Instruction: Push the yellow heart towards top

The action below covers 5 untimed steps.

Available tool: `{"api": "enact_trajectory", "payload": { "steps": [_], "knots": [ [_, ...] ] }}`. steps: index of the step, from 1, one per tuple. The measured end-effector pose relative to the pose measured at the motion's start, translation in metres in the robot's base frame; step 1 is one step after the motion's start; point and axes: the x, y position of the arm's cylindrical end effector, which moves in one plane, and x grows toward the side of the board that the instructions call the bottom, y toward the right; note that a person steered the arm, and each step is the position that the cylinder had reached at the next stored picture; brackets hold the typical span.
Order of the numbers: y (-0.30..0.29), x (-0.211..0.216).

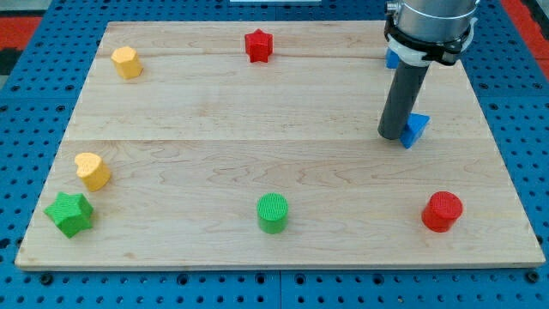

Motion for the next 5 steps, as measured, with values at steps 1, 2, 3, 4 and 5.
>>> {"api": "enact_trajectory", "payload": {
  "steps": [1, 2, 3, 4, 5],
  "knots": [
    [-0.058, -0.008],
    [-0.111, -0.012],
    [-0.161, -0.021],
    [-0.193, -0.026],
    [-0.228, -0.031]
  ]
}}
